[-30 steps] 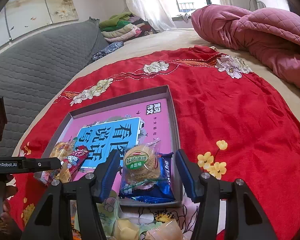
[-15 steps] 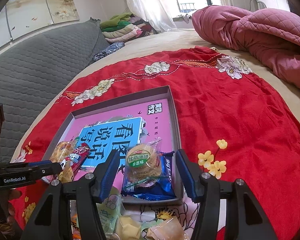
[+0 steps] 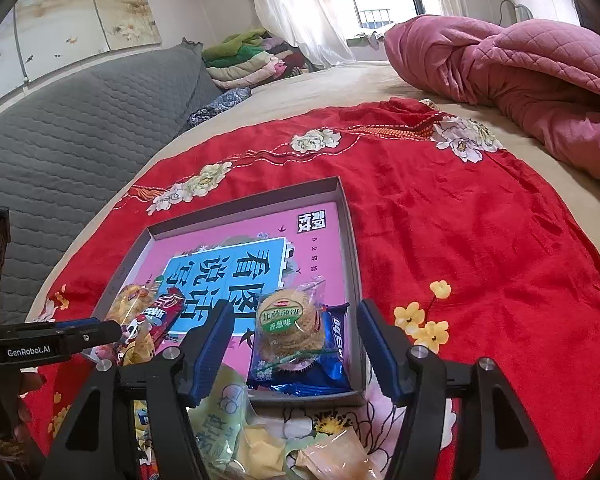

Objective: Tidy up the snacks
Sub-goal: 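Withdraw both open tools from the tray toward the loose snack pile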

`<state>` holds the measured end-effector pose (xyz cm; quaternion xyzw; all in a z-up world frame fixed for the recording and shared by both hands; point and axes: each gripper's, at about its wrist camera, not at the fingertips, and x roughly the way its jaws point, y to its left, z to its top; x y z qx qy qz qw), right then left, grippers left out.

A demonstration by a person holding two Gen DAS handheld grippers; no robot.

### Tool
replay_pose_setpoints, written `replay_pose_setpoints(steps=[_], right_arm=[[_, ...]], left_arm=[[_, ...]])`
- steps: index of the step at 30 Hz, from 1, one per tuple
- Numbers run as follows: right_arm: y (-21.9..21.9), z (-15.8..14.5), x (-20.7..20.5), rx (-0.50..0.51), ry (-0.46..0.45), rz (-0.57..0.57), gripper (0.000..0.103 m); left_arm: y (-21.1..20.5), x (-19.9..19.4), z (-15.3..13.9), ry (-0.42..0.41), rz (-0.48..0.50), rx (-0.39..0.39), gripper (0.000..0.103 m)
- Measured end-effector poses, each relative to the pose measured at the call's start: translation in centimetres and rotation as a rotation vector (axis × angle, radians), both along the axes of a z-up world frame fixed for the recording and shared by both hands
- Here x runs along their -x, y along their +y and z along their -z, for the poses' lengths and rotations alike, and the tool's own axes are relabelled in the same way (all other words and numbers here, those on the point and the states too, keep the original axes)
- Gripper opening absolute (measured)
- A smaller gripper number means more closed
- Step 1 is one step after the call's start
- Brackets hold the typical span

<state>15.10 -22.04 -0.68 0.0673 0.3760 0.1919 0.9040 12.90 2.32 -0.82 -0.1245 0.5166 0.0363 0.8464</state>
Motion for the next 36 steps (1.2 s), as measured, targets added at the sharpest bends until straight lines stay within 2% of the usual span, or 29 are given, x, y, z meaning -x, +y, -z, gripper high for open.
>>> replay_pose_setpoints(steps=[6,11,25,36], right_arm=[[-0.4,-0.7,0.7,-0.004,-0.018,-0.003,0.065],[-0.7,-1.3,1.5,-0.004,-0.038,-0.01,0.069],[-0.5,-2.7,3.9,0.027,-0.074,-0.044,0.071],[-0.6,-2.7,7.0,0.087,-0.07,-0.079,0.071]], left_arm=[[0.3,0.5,-1.1,-0.024,-0.005,-0.002,0.056],[0.6,1.1,-1.9,-0.042,-0.004,0.005,0.057],[0.4,2.8,-3.6,-0.075,0.019,0.023,0.057],[0.0,4.5,-3.7,-0.075,0.046,0.037,0.057]])
